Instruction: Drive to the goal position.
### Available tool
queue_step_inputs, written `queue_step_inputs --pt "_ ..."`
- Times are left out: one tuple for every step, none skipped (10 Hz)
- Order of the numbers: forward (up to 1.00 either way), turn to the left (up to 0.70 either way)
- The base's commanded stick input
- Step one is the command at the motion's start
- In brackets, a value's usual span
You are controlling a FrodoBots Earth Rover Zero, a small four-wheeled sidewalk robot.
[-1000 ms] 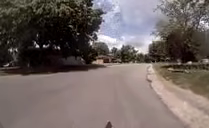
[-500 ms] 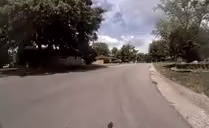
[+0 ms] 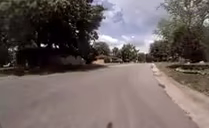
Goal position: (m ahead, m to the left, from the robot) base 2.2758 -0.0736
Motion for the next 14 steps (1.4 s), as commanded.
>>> queue_step_inputs --pt "0.7 -0.2" --pt "0.7 -0.35" --pt "0.7 -0.35" --pt "0.7 -0.35" --pt "0.7 -0.35" --pt "0.7 -0.32" --pt "0.7 -0.02" --pt "0.7 0.0" --pt "0.7 0.0" --pt "0.7 0.0" --pt "0.7 0.0" --pt "0.7 0.0" --pt "0.7 0.0" --pt "0.7 0.0"
